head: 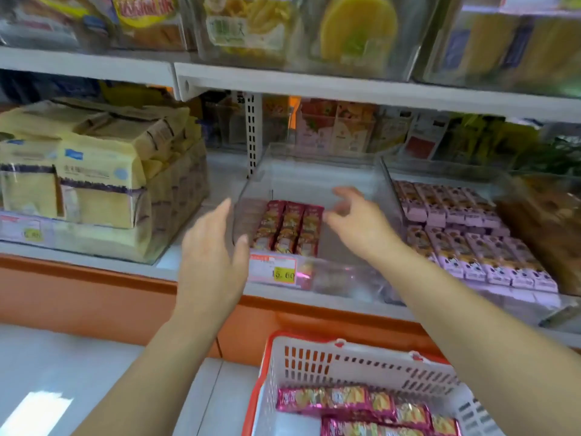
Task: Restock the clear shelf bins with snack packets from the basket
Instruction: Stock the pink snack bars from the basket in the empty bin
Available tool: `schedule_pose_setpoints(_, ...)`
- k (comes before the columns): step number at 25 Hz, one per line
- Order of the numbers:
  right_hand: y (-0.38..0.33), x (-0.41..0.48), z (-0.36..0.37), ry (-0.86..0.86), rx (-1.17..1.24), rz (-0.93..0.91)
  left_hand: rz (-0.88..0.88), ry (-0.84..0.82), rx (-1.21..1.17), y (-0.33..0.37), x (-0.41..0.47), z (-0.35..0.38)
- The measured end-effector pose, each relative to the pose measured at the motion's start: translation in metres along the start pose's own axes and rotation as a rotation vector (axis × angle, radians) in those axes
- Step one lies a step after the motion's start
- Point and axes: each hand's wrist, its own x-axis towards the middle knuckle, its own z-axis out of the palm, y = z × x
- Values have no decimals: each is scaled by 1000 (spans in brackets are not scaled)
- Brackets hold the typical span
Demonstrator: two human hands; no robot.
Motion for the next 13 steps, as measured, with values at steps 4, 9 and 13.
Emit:
schedule_pose_setpoints(4,43,-108,-16,332,459,-300,291,-23,-36,28,-57,13)
schedule_pose_setpoints(9,202,-211,60,1,149,402,139,-631,-10,10,-168,89)
schedule_pose_setpoints(13,268,-236,90,-286,9,575,-215,-924,12,-31,-242,131)
